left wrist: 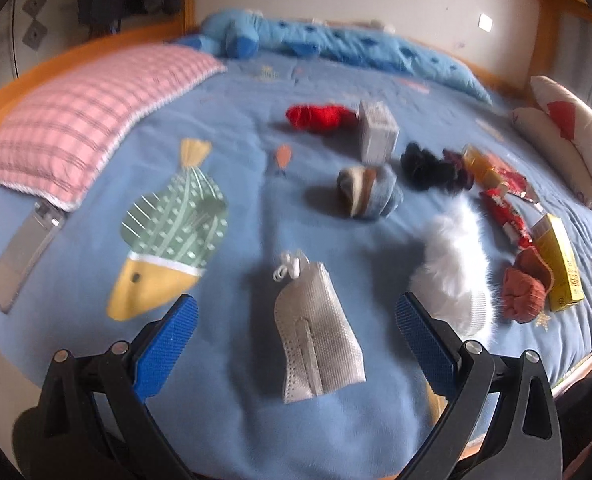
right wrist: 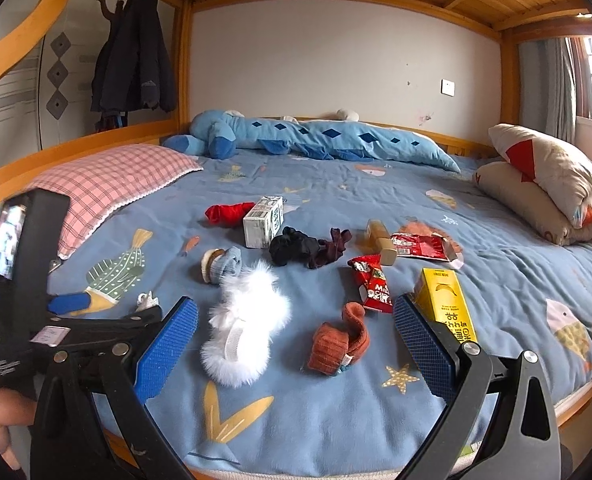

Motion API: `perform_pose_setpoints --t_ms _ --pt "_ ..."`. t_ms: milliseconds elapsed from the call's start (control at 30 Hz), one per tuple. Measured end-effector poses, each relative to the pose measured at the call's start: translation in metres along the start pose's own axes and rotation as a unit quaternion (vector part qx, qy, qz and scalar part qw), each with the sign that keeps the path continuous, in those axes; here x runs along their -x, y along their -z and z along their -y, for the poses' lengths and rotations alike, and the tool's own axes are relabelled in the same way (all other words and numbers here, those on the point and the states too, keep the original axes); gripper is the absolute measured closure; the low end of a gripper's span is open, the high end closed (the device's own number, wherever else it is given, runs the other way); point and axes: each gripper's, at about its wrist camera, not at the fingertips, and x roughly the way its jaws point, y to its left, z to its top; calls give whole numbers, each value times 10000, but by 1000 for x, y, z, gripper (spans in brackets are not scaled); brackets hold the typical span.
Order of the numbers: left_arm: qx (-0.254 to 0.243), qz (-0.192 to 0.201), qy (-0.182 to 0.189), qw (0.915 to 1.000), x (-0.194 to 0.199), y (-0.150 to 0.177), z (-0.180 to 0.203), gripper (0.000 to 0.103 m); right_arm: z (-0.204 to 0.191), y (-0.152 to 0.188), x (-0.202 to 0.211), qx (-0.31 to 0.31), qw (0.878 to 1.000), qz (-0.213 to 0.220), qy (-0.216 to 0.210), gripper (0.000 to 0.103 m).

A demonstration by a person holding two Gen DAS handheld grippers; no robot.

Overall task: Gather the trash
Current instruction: 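Grasp the white mesh bag with the left tool while the right tool grasps the white pom-pom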

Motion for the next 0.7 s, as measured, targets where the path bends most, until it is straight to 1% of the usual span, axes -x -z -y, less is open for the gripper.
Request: perform_pose_setpoints --t_ms 100,133,167,200,233,300,367,400,433,467,567,633,700 --pt "48 -166 -125 9998 -18 -1 -3 5 0 0 -6 6 10000 -47 -25 8" --pt "63 -222 -121 9997 -22 -1 -4 8 0 -1 -9 1 10000 -59 -35 8" --pt "92 -330 -99 9994 -30 -1 -5 16 0 0 -12 -8 10000 -75 -50 8" --pt "104 -432 -69 9990 -36 -1 -6 22 0 0 -13 -13 9999 -84 -61 8" --pt "100 -529 -42 9985 -41 0 -7 31 0 0 -16 -23 9999 -109 -94 8" --pt "41 -499 -36 9987 -44 2 -6 32 0 1 -21 -31 9998 -146 -139 8" --pt "-31 -430 11 9991 -43 1 -5 47 -1 1 -24 -19 9996 -181 -199 8" --pt "-35 -402 100 9991 -42 1 -4 53 -2 1 -25 -9 9996 -194 -215 8" --pt "-23 -367 193 9991 -40 0 -5 71 -3 0 -28 5 9995 -222 -242 8" --pt "-13 -331 196 9993 -39 -1 -6 77 -4 0 -30 15 9993 -248 -281 8" --pt "216 -240 501 9982 -33 -5 -19 81 -7 -1 -35 23 9989 -304 -351 8" --pt "335 -169 617 9974 -31 -8 -24 82 -9 0 -41 27 9984 -373 -425 8" --pt "417 -103 821 9957 -27 -12 -30 82 -12 0 -44 31 9980 -428 -470 8"
